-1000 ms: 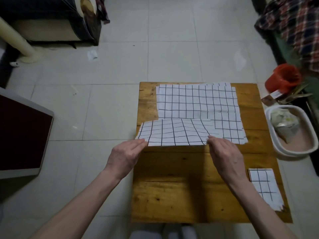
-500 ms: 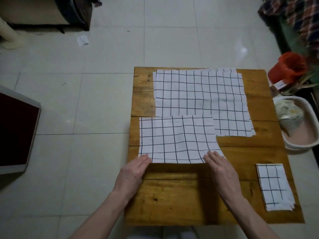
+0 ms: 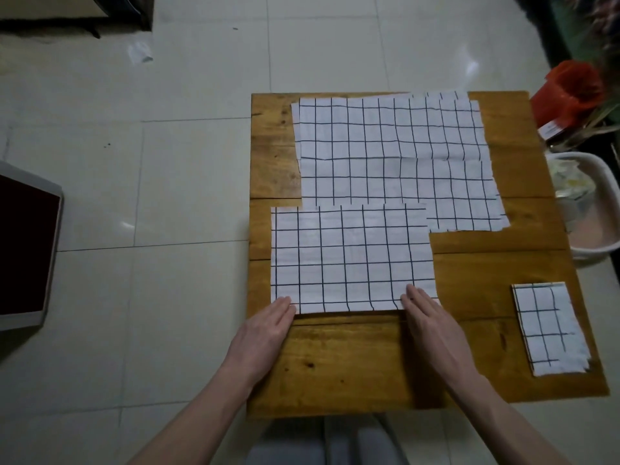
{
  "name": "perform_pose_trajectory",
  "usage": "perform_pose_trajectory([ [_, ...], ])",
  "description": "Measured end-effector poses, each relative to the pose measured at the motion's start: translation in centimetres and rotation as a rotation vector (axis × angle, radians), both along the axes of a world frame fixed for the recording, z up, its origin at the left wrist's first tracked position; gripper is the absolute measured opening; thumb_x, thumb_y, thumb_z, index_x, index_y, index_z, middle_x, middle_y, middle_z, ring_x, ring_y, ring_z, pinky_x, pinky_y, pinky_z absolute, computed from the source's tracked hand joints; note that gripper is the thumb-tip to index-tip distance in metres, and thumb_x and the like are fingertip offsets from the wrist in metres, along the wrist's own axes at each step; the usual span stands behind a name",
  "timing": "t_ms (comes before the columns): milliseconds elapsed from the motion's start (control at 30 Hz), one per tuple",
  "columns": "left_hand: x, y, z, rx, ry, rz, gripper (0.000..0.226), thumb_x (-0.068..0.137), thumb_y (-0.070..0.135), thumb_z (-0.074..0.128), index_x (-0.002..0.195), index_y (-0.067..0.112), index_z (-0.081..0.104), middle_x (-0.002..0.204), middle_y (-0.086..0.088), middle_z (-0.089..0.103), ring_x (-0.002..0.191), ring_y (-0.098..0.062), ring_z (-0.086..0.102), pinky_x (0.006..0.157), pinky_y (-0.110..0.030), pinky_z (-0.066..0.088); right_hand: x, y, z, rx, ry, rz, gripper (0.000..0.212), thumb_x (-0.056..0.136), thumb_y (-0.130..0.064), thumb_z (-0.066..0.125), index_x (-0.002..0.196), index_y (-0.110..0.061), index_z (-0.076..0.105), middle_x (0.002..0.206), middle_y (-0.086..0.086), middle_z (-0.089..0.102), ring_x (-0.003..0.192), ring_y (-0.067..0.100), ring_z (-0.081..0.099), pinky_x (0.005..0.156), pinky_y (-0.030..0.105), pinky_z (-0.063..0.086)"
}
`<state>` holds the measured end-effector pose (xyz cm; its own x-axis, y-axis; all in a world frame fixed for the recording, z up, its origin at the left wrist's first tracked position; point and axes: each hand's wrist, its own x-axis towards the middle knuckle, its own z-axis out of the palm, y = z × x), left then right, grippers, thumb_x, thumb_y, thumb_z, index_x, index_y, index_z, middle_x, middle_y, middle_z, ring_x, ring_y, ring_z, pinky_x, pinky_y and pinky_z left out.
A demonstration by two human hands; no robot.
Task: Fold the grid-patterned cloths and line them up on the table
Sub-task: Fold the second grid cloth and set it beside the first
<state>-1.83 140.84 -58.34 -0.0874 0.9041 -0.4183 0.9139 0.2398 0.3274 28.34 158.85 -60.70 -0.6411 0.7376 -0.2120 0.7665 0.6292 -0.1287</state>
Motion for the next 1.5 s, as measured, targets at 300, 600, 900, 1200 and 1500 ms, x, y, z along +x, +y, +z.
perform_pose_trajectory([
  [300, 0.6, -0.9, -0.1, 0.115, 0.116, -0.017, 0.069, 0.072, 0.015, 0.093, 0.135, 0.007, 0.067, 0.141, -0.013, 0.064, 0.13, -0.026, 0.063, 0.109, -0.036, 0.036, 0.0, -2.0, -0.4, -0.064, 0.039, -0.074, 0.056, 0.108, -0.037, 0.046, 0.157, -0.011, 0.038, 0.165, 0.01, 0.029, 0.154, 0.027, 0.029, 0.122, 0.049, 0.032],
  [600, 6.9, -0.4, -0.4, 0.159, 0.038, -0.052, 0.079, 0.106, 0.053, 0.035, 0.166, 0.013, 0.003, 0.175, -0.006, 0.0, 0.161, -0.018, -0.004, 0.131, -0.043, 0.011, -4.3, -6.7, 1.7, -0.11, 0.078, 0.135, 0.07, 0.11, -0.057, 0.018, 0.166, -0.015, 0.013, 0.174, 0.004, 0.007, 0.16, 0.018, 0.006, 0.126, 0.045, 0.014],
  [900, 8.4, -0.4, -4.1, 0.191, 0.062, 0.11, 0.085, 0.101, 0.052, 0.034, 0.165, 0.018, -0.01, 0.174, -0.002, -0.012, 0.16, -0.017, -0.009, 0.128, -0.037, -0.002, -7.4, -7.6, -2.2, -0.182, 0.125, 0.235, 0.08, 0.106, -0.068, 0.015, 0.166, -0.017, 0.003, 0.174, 0.001, -0.005, 0.16, 0.014, -0.006, 0.127, 0.045, 0.003],
  [1200, 8.2, -1.2, -6.2, 0.134, 0.107, 0.064, 0.083, 0.102, 0.053, 0.033, 0.166, 0.016, -0.004, 0.174, -0.003, -0.009, 0.16, -0.016, -0.009, 0.127, -0.039, 0.002, -7.0, -7.6, -3.8, -0.152, 0.08, 0.313, 0.08, 0.106, -0.068, 0.018, 0.166, -0.016, 0.007, 0.174, 0.001, -0.001, 0.16, 0.014, -0.005, 0.128, 0.047, 0.009],
  [1500, 6.9, -2.5, -6.2, 0.139, 0.141, 0.073, 0.076, 0.104, 0.045, 0.033, 0.166, 0.013, 0.003, 0.175, -0.004, -0.003, 0.161, -0.017, -0.004, 0.127, -0.041, 0.01, -5.4, -7.1, -3.8, -0.136, 0.054, 0.287, 0.08, 0.106, -0.068, 0.018, 0.166, -0.017, 0.004, 0.174, 0.001, -0.003, 0.16, 0.013, -0.005, 0.127, 0.045, 0.009],
])
